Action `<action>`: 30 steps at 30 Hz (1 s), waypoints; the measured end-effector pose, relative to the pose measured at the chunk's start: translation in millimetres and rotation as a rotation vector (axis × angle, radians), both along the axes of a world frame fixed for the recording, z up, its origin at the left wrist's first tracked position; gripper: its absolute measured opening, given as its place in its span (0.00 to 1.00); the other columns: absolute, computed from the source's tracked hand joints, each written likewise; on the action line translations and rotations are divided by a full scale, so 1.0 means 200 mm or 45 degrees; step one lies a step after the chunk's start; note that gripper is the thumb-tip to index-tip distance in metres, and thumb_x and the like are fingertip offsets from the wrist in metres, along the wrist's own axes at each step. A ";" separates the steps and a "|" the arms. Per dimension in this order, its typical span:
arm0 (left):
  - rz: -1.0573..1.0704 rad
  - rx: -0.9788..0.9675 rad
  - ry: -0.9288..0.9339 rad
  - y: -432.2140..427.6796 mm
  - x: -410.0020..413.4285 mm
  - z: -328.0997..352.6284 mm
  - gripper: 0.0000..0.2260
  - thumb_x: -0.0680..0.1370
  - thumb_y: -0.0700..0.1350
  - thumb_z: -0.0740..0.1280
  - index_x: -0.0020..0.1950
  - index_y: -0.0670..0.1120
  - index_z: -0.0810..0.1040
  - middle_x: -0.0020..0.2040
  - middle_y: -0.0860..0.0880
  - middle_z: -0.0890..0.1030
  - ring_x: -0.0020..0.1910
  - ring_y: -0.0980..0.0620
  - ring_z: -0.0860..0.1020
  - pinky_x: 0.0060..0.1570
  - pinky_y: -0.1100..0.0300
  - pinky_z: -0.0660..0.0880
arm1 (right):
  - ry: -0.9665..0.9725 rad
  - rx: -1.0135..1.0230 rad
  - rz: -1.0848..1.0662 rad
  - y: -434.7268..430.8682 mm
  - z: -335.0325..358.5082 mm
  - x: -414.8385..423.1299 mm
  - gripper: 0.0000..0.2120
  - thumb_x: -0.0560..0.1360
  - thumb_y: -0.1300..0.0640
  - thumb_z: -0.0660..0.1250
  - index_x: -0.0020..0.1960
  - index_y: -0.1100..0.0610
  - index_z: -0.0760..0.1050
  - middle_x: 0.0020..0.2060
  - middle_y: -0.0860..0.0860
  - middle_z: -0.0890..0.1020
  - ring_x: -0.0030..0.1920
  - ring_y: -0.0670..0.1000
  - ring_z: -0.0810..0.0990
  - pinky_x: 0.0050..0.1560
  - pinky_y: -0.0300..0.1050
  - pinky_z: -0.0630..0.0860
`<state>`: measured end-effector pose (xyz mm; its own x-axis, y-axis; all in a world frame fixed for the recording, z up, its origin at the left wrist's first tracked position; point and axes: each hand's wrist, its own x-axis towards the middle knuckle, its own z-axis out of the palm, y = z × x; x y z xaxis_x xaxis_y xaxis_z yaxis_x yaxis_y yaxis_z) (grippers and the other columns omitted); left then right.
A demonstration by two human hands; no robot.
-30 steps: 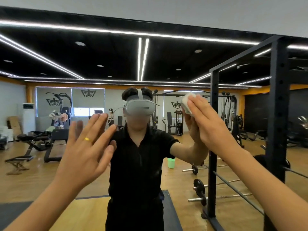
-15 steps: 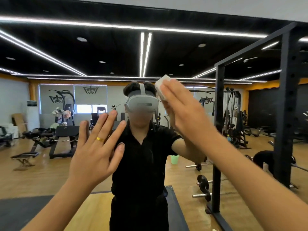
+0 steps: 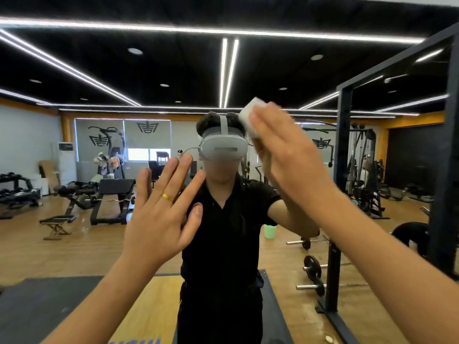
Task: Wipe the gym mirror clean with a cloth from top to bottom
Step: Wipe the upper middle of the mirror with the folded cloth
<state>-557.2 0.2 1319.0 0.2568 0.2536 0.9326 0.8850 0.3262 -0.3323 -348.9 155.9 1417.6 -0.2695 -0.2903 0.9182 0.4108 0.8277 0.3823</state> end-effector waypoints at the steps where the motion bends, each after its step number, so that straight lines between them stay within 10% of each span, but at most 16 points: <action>1: 0.001 0.005 0.003 0.00 0.00 0.00 0.25 0.83 0.52 0.59 0.80 0.46 0.67 0.82 0.42 0.61 0.82 0.42 0.59 0.79 0.36 0.49 | 0.068 -0.054 0.011 0.02 0.06 0.04 0.25 0.79 0.71 0.63 0.76 0.64 0.69 0.73 0.61 0.73 0.75 0.59 0.68 0.78 0.53 0.66; 5: 0.016 0.021 0.020 0.00 -0.01 0.00 0.25 0.83 0.52 0.60 0.80 0.46 0.67 0.82 0.42 0.61 0.81 0.42 0.59 0.79 0.37 0.48 | 0.380 -0.267 0.109 -0.04 0.08 -0.03 0.23 0.81 0.66 0.58 0.76 0.63 0.69 0.74 0.60 0.72 0.76 0.59 0.68 0.76 0.55 0.68; 11: 0.029 0.024 0.013 0.00 0.00 0.00 0.25 0.82 0.52 0.60 0.79 0.46 0.67 0.82 0.42 0.62 0.81 0.42 0.60 0.78 0.35 0.53 | -0.026 -0.001 0.024 -0.02 -0.11 -0.08 0.31 0.77 0.73 0.70 0.78 0.62 0.68 0.76 0.57 0.70 0.78 0.58 0.66 0.75 0.57 0.69; 16: 0.028 0.017 0.003 0.00 0.00 0.00 0.25 0.82 0.52 0.60 0.79 0.47 0.67 0.82 0.43 0.61 0.81 0.43 0.60 0.79 0.37 0.49 | 0.229 -0.167 0.087 0.00 0.11 -0.01 0.23 0.81 0.65 0.56 0.75 0.65 0.70 0.73 0.62 0.73 0.75 0.62 0.70 0.75 0.59 0.69; 24: 0.017 0.000 -0.001 0.00 -0.01 0.00 0.26 0.82 0.52 0.60 0.80 0.48 0.66 0.82 0.43 0.61 0.81 0.43 0.60 0.77 0.33 0.55 | -0.054 -0.060 0.043 -0.12 -0.15 -0.16 0.35 0.74 0.74 0.72 0.78 0.60 0.67 0.77 0.55 0.69 0.79 0.57 0.65 0.79 0.53 0.63; 30: 0.034 -0.001 -0.009 0.00 -0.02 -0.01 0.26 0.82 0.52 0.60 0.80 0.48 0.66 0.83 0.45 0.60 0.82 0.44 0.59 0.78 0.35 0.52 | 0.250 -0.182 0.085 -0.09 0.15 -0.12 0.25 0.80 0.65 0.61 0.77 0.61 0.68 0.73 0.58 0.72 0.74 0.59 0.70 0.75 0.56 0.70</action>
<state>-561.7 1.1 1317.3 0.2431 0.2614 0.9341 0.8783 0.3494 -0.3264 -372.7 138.0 1447.8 -0.0665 -0.1648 0.9841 0.4079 0.8956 0.1775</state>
